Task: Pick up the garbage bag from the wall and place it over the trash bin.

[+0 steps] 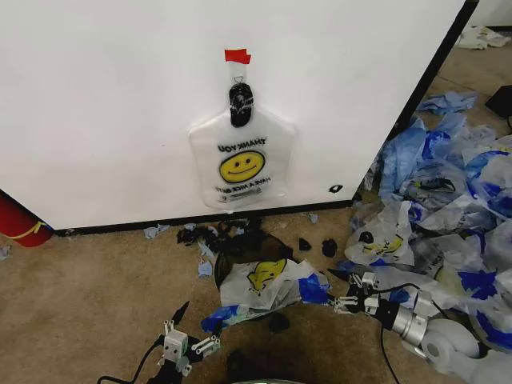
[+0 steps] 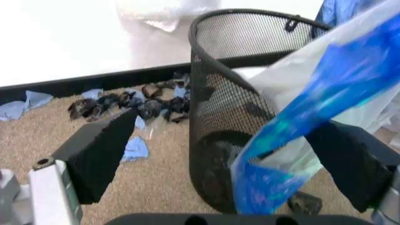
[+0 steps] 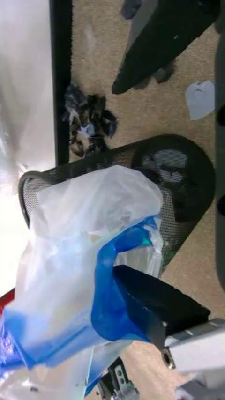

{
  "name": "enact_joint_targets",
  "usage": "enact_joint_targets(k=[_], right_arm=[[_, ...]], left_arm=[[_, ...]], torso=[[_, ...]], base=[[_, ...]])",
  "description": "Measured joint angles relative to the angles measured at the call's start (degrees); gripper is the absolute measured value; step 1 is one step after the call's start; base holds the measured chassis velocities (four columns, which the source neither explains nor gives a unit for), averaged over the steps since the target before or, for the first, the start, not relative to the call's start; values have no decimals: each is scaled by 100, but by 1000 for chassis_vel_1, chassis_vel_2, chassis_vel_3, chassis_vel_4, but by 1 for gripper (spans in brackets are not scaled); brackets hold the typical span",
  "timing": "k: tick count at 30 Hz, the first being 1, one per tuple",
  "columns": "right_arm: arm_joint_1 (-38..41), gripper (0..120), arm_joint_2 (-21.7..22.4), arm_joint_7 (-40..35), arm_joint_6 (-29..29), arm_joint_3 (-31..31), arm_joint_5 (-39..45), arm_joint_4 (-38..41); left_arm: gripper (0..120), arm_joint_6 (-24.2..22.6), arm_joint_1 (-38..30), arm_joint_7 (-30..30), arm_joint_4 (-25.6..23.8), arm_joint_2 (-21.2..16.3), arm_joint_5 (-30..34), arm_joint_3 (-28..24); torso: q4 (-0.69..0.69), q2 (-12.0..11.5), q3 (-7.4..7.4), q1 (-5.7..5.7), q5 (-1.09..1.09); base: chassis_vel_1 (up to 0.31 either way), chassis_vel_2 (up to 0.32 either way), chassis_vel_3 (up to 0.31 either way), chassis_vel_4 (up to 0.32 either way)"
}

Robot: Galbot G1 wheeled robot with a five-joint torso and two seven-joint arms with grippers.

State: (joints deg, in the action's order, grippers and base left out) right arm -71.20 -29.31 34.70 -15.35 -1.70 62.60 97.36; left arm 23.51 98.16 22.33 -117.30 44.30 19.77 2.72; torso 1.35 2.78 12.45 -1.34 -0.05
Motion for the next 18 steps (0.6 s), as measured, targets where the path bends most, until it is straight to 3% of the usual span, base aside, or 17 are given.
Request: enact_joint_targets(k=[10,14,18], right_arm=[[-3,100,-65,-305,-81,-7,-117,55],[15,91,-110,-333,-66,31,-120,23],[96,75,-165,-395,-6,136,22,-8]], left_arm=[[99,10,-155,15,101,50,5,-148],[99,7,-192,15,120,53,7,-182],[99,-4,-315,38,170,45,48,-241]], torso=[[0,0,0,0,0],[0,0,0,0,0],[0,0,0,0,0]], base=[[0,0,0,0],[0,0,0,0],[0,0,0,0]])
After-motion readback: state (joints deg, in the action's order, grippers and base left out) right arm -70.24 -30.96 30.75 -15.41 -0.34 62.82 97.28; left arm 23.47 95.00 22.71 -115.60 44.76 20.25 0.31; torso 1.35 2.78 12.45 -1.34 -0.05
